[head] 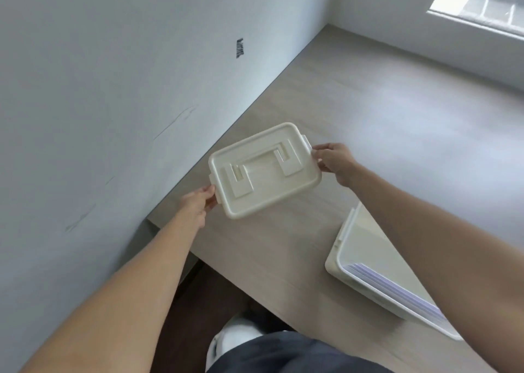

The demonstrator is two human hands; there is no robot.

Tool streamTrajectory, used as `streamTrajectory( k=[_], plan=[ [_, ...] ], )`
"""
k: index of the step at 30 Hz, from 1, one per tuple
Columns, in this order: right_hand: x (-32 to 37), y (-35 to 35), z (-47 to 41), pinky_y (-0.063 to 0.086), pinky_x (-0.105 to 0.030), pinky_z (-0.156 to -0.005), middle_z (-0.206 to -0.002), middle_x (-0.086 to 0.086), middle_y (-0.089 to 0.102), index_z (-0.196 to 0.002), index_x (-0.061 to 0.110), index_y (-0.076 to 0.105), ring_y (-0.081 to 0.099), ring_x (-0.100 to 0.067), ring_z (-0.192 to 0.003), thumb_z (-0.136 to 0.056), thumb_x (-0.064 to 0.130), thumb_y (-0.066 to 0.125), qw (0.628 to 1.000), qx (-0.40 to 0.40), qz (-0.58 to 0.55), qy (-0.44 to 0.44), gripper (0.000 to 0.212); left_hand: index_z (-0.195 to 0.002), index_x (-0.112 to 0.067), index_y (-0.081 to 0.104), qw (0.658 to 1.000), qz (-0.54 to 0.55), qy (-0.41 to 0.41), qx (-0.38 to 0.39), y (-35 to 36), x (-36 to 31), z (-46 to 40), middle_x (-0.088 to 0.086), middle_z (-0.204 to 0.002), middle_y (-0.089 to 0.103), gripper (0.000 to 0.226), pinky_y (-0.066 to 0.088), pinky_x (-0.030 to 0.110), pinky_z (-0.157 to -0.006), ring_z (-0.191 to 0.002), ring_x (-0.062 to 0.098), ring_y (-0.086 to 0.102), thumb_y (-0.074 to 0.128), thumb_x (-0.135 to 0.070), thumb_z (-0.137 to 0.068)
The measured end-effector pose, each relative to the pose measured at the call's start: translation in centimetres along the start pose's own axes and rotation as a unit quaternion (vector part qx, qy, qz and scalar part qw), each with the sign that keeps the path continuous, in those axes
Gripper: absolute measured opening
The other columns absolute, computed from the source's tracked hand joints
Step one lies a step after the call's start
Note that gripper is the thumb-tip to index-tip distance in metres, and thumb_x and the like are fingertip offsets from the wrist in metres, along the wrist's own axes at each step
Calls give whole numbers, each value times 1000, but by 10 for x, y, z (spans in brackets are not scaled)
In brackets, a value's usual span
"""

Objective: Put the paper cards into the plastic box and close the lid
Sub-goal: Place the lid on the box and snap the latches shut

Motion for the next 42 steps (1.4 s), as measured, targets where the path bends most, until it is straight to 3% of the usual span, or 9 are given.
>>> streamTrajectory(
  k=[3, 5, 8, 10, 13, 17, 23, 36, 42],
  plan=[
    [2, -40, 14, 55, -23, -62, -75, -2, 62, -81, 18, 66, 54, -14, -57, -88, 6, 64, 1000, -22, -16, 0, 14, -93, -2, 64, 998, -22, 31, 52, 32, -15, 6, 13, -109, 62, 5, 59, 26, -66, -72, 13, 62, 61, 2, -92],
    [-4, -67, 27, 52, -29, -70, -77, -1, 64, -82, 19, 68, 57, -15, -61, -86, 7, 64, 999, -43, -31, 3, 13, -95, -2, 65, 995, -33, 43, 86, 55, -22, 17, 9, -95, 68, 7, 58, 23, -62, -64, 10, 66, 61, 2, -92],
    [-15, -97, 47, 48, -28, -68, -79, -1, 66, -81, 19, 69, 60, -15, -65, -85, 10, 63, 997, -67, -45, 0, 12, -86, -7, 63, 990, -47, 45, 125, 82, -28, 30, -3, -58, 71, 12, 57, 18, -50, -47, 3, 66, 60, 3, -92],
    [-25, -123, 63, 46, -28, -68, -83, -1, 69, -82, 18, 68, 62, -15, -71, -88, 16, 64, 995, -86, -56, 1, 7, -83, -7, 62, 984, -62, 41, 162, 103, -26, 40, -5, -53, 70, 15, 57, 19, -52, -50, 5, 67, 59, 4, -92],
    [-44, -164, 84, 44, -29, -69, -88, 0, 72, -85, 18, 68, 66, -15, -78, -89, 25, 67, 991, -117, -61, 16, 9, -86, -6, 63, 971, -95, 30, 215, 137, -18, 59, -1, -60, 72, 12, 58, 21, -57, -68, 12, 65, 59, 3, -92],
    [-78, -212, 114, 41, -31, -73, -92, -2, 70, -91, 16, 69, 65, -18, -83, -87, 25, 70, 980, -149, -98, 86, 10, -96, -1, 65, 947, -153, 22, 281, 176, -1, 85, 8, -86, 68, 7, 58, 20, -57, -70, 13, 66, 61, 2, -91],
    [-131, -257, 175, 37, -31, -74, -92, 2, 66, -90, 20, 67, 58, -16, -84, -86, 31, 71, 972, -142, -125, 141, 13, -98, 3, 65, 893, -264, -10, 364, 210, 28, 116, 4, -68, 74, 9, 61, 23, -63, -61, 12, 72, 65, 3, -88],
    [-194, -261, 232, 40, -27, -64, -83, 1, 69, -93, 17, 69, 61, -14, -71, -87, 26, 72, 964, -131, -106, 206, 11, -100, 8, 64, 867, -343, -9, 360, 205, 76, 140, 7, -68, 75, 16, 60, 23, -58, -60, 13, 73, 69, 5, -85],
    [-204, -254, 231, 46, -27, -64, -87, -4, 71, -94, 8, 72, 64, -14, -71, -88, 24, 71, 973, -147, -50, 168, 17, -93, 6, 64, 865, -352, -12, 358, 200, 79, 142, 6, -64, 74, 8, 59, 22, -56, -58, 12, 72, 68, 5, -85]
  ],
)
Point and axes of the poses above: each hand's wrist, its own z-axis away from the middle knuckle, its own y-axis out of the palm, x = y × z, the point moved 2 cm from there along -z, towards the middle knuckle
